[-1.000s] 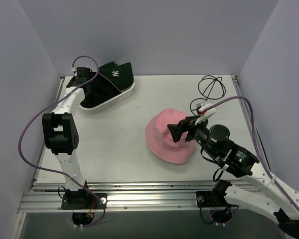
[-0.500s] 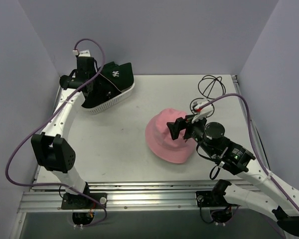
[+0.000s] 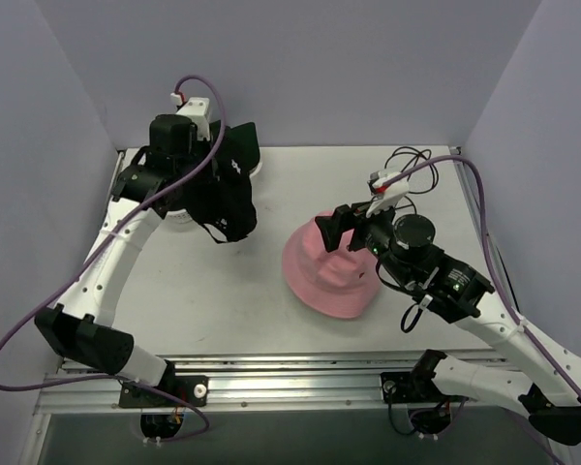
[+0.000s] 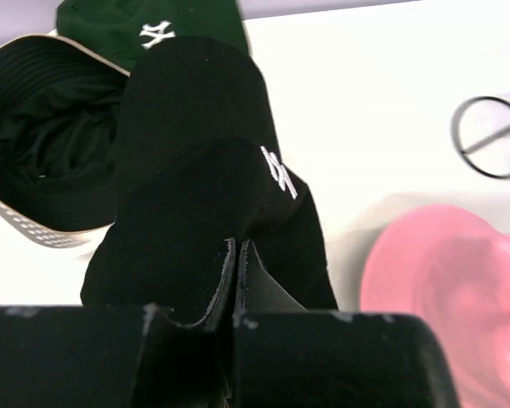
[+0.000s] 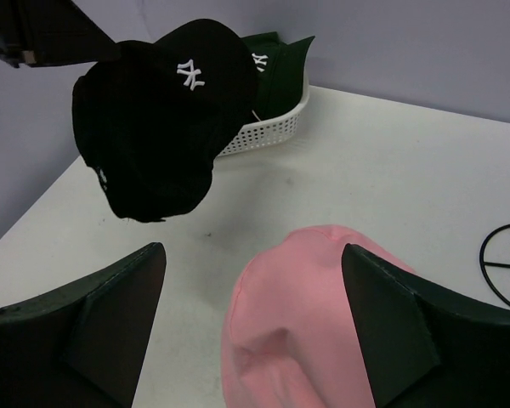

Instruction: Stack the hats

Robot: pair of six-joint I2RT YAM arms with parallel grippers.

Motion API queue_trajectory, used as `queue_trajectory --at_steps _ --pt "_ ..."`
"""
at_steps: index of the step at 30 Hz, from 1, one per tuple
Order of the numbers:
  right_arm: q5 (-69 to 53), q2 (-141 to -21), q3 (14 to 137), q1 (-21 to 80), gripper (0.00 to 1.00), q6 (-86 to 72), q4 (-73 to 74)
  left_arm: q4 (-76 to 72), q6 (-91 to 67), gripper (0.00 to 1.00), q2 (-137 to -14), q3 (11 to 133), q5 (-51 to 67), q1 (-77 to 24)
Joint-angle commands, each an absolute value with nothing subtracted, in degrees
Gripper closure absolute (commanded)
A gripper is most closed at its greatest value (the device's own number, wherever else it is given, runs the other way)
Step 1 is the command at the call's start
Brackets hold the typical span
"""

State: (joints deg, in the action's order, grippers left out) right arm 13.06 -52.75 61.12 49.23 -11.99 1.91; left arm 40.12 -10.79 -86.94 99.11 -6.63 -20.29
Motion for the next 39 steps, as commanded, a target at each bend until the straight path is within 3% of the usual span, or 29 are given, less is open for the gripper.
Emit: queue_trajectory --at_steps 1,11,19,27,31,39 --pt "12.66 -54.67 65.3 49.57 0.2 -10.99 2.55 37.53 -8.96 0.98 -78.15 97.66 0.43 -20.21" --pt "3.61 -55.02 65.56 49.57 0.2 -8.8 -1.49 33.92 -10.99 0.98 -65.75 89.74 21.08 -21.27" --pt "0.63 -53.78 70.66 48.34 0.21 -7.47 5.0 33.85 -6.59 0.98 -59.68 82.98 36.29 -23.2" --pt "-17.29 -63.53 77.6 38.97 0.15 -9.75 12.65 30.5 -7.73 0.97 -53.79 75.86 43.4 -25.31" --pt "-38.8 -67.84 78.05 31.47 0.14 -13.0 8.45 30.06 -7.73 0.98 -51.51 74.62 45.87 -25.49" --pt "-49.03 -72.15 81.21 31.46 0.12 -11.96 6.33 28.39 -8.53 0.98 -49.04 73.74 49.83 -25.66"
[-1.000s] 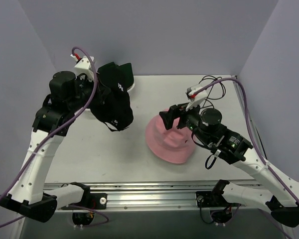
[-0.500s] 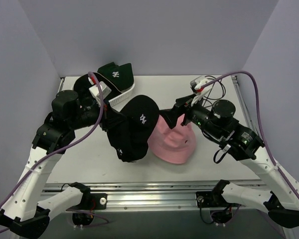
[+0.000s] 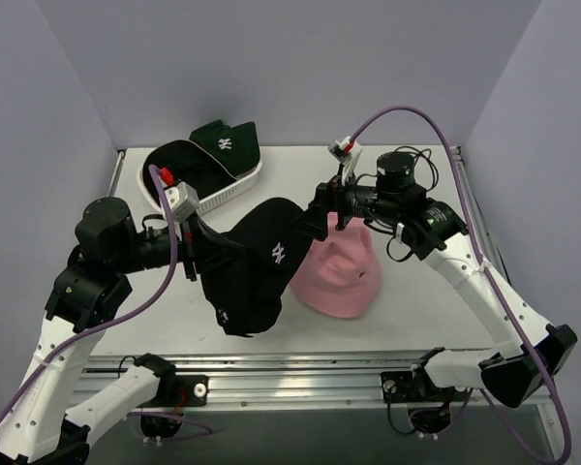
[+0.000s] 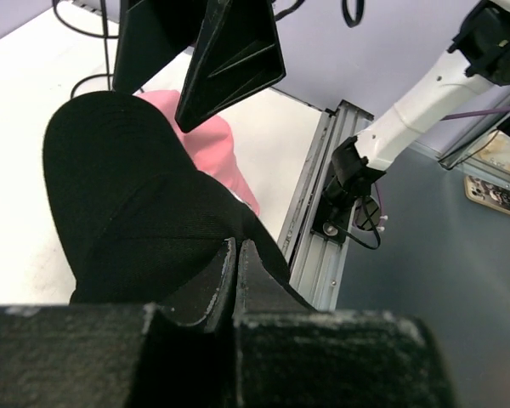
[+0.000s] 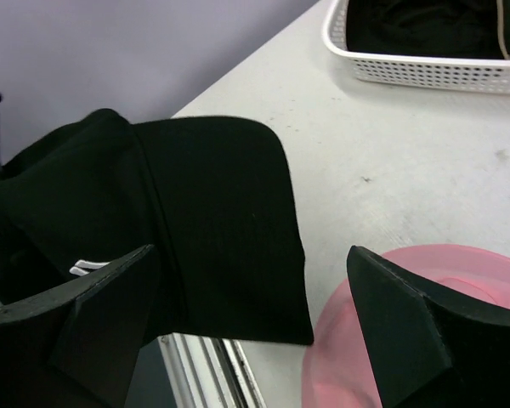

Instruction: Stack the hats

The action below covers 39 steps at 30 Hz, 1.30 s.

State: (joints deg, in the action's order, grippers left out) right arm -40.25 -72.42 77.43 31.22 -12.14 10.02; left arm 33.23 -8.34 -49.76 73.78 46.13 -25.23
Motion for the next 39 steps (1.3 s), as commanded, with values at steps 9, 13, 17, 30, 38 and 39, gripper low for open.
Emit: queue_trajectory --at_steps 9,13,17,30,38,39 --pt "-54.84 -71.9 77.0 31.46 0.12 -12.04 2.82 26.9 -9.05 0.98 -49.22 74.53 51.15 -25.66" --pt "-55.28 -70.75 74.45 31.46 0.13 -12.57 1.41 25.84 -9.14 0.98 -48.61 74.09 51.07 -25.66" --pt "-54.41 -70.93 73.92 31.46 0.13 -12.48 1.84 24.35 -9.67 0.98 -47.73 73.57 51.06 -25.66" --pt "-53.63 -69.0 72.07 31.46 1.0 -15.81 -3.34 21.79 -11.07 0.98 -47.99 71.28 41.77 -25.58" --pt "-44.13 -71.54 79.79 31.2 1.0 -21.7 -5.18 25.14 -12.65 0.94 -50.62 75.67 18.22 -25.66" --pt "-43.25 -72.85 80.94 30.85 1.0 -22.4 -5.36 25.48 -13.18 0.86 -50.97 76.2 16.45 -25.66"
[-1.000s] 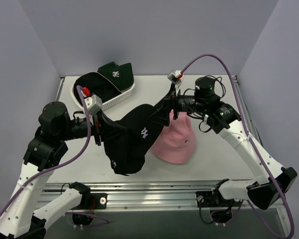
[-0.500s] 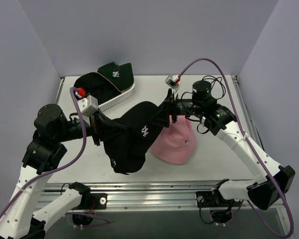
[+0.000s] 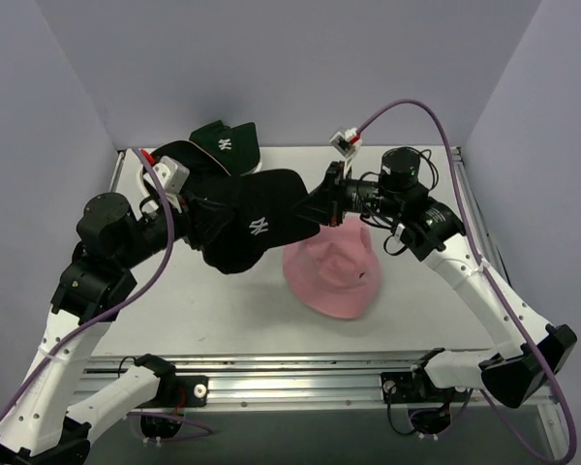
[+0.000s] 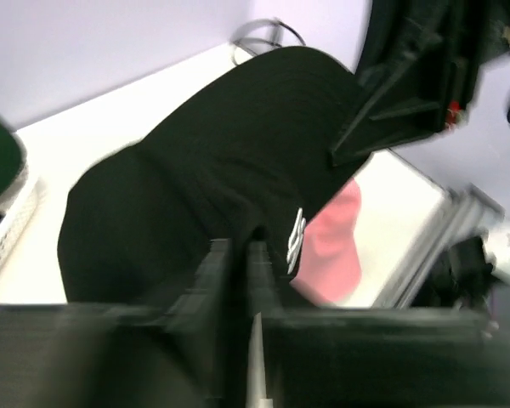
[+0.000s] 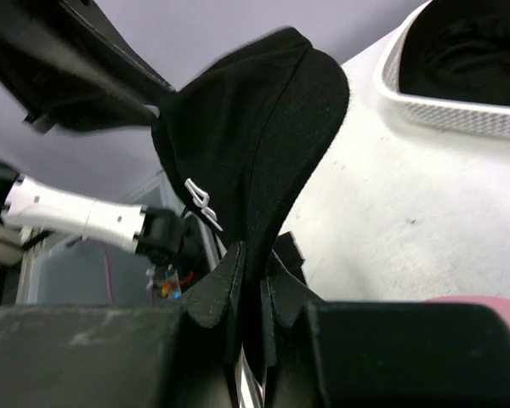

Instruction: Stack the hats

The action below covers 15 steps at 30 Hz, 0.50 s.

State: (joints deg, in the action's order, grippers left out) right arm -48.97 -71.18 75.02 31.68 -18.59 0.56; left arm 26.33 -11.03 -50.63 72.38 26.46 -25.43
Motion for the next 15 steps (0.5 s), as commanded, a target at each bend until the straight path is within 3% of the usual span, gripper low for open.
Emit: queue_trajectory --at_steps 1,4,5,6,15 --pt "-41.42 -73.47 82.17 30.5 1.0 -22.93 -5.45 25.66 -13.44 0.61 -51.24 77.07 12.69 -25.66" --pt "-39.29 -75.75 86.65 27.7 1.0 -24.25 -5.1 26.37 -15.99 0.4 -51.42 77.08 6.26 -25.75" --pt "-38.68 -76.37 88.57 26.38 1.0 -24.69 -4.66 26.54 -16.61 0.12 -51.07 76.65 2.76 -25.75" --pt "-38.67 -77.51 89.29 24.89 1.0 -26.09 -4.66 26.72 -18.26 0.05 -50.89 75.94 1.25 -25.75" --pt "-36.3 -76.74 87.82 4.76 1.0 -34.62 -8.86 23.75 -26.89 0.06 -50.98 61.19 -3.07 -29.35"
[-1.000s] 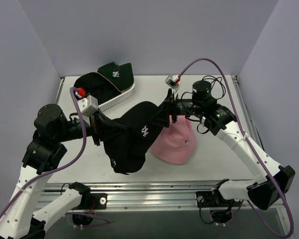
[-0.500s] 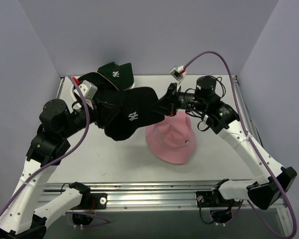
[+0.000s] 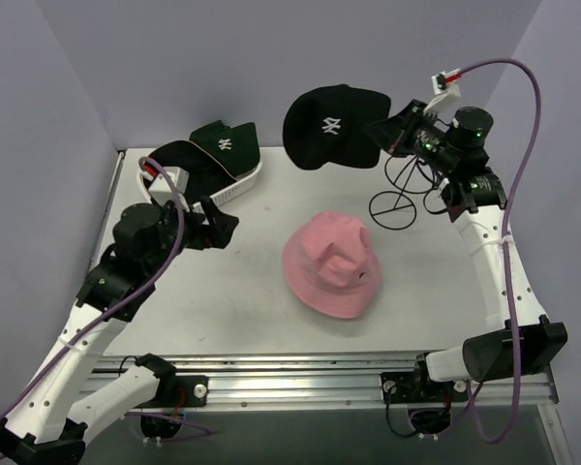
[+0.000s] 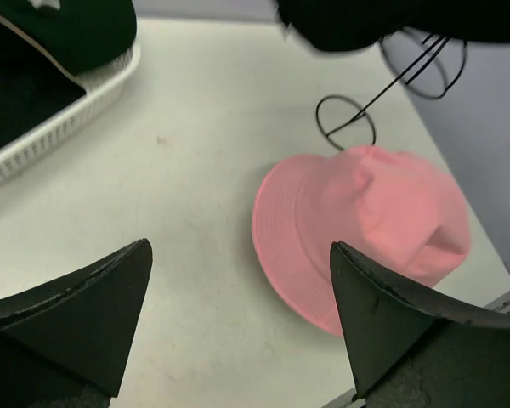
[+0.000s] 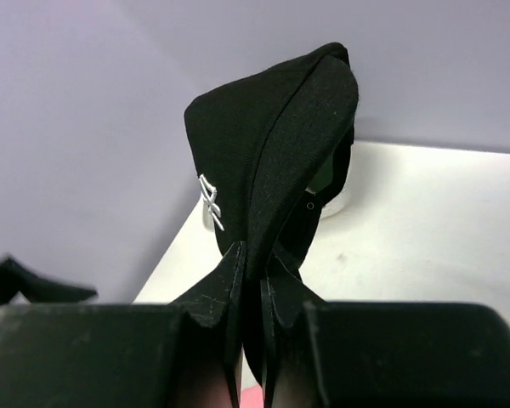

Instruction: Stack the hats

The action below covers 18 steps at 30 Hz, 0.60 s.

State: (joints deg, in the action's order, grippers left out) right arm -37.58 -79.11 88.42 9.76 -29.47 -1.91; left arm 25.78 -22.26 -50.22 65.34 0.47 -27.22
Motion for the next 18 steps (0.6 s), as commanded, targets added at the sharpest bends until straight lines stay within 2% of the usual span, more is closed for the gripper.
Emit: queue_trajectory --at_steps 1,9,18 --pt "-36.21 -76.29 85.28 3.09 1.0 -36.46 -10.36 22.69 -27.07 0.06 -50.72 59.87 -3.86 -30.23" --pt "-37.79 -73.13 76.29 -10.79 1.0 -43.32 -18.45 15.13 -28.74 0.06 -48.69 51.51 -10.54 -35.15" --pt "-39.64 -72.69 68.92 -17.31 1.0 -49.13 -25.84 7.92 -26.72 0.06 -48.43 43.6 -17.22 -40.07"
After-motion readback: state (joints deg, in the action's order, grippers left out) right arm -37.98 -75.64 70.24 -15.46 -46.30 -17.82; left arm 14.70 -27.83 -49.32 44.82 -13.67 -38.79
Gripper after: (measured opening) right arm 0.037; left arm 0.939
